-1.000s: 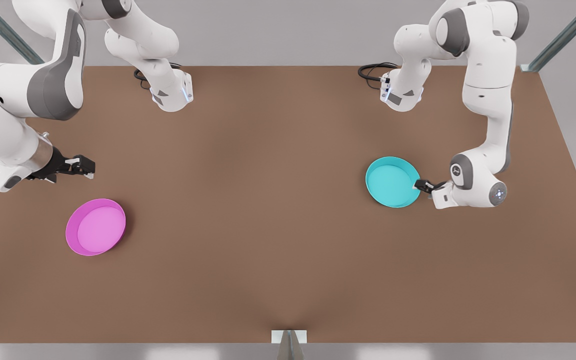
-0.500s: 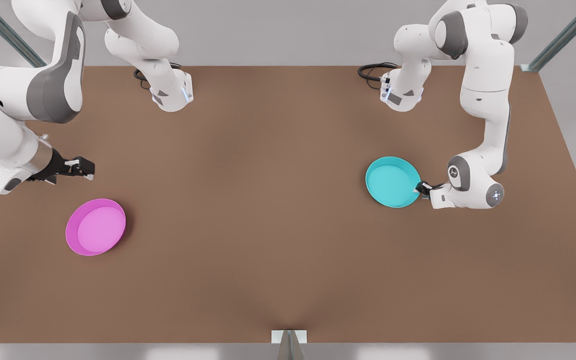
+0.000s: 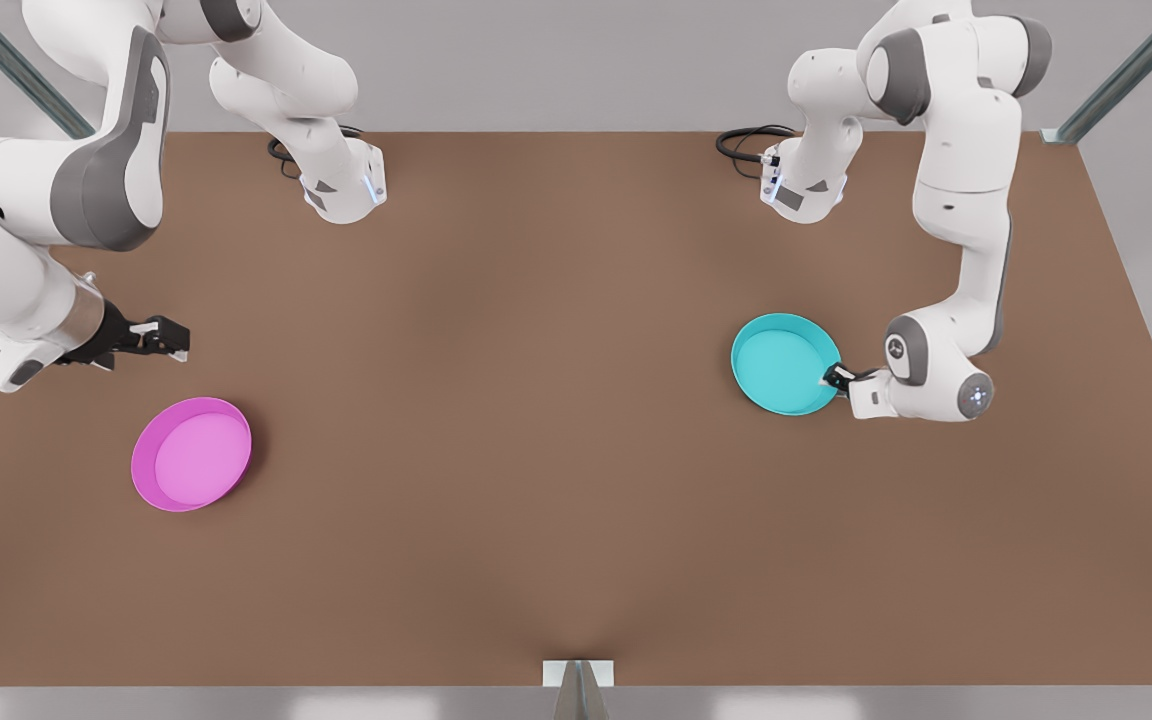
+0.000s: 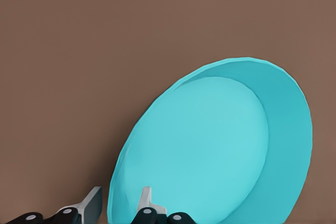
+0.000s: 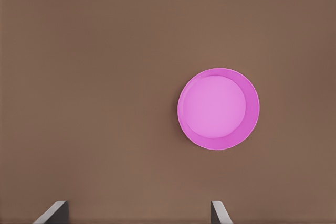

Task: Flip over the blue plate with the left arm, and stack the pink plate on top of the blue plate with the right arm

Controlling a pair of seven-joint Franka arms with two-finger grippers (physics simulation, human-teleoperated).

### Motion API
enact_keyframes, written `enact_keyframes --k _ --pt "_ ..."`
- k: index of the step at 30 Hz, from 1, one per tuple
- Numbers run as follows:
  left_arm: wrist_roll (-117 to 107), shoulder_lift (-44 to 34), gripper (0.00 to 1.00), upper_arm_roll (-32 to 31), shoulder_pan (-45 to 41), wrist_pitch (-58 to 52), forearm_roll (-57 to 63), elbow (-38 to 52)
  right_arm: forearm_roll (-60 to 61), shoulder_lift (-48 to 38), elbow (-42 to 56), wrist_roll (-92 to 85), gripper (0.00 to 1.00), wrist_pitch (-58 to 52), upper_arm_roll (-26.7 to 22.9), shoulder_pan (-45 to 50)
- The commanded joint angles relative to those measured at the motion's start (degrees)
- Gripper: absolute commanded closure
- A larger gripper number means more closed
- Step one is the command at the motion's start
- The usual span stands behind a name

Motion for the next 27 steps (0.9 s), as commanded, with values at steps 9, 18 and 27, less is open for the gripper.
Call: enact_keyframes --k 9,18,27 --pt "-0.32 0.77 0.78 -0.79 -0.20 0.07 0.08 0.92 0.17 0.12 0.03 -0.24 0.00 -0.02 -0.01 0.00" --pt "-15.16 -5.91 0.79 -0.70 -2.13 -4.77 7.73 5.75 0.26 0.21 0.03 -0.77 0.00 -0.02 0.00 -0.09" --pt "-60.07 -2.58 0.79 -2.46 -12.77 -39.92 17.31 51.71 0.26 0.21 0.03 -0.77 0.00 -0.02 -0.01 -0.09"
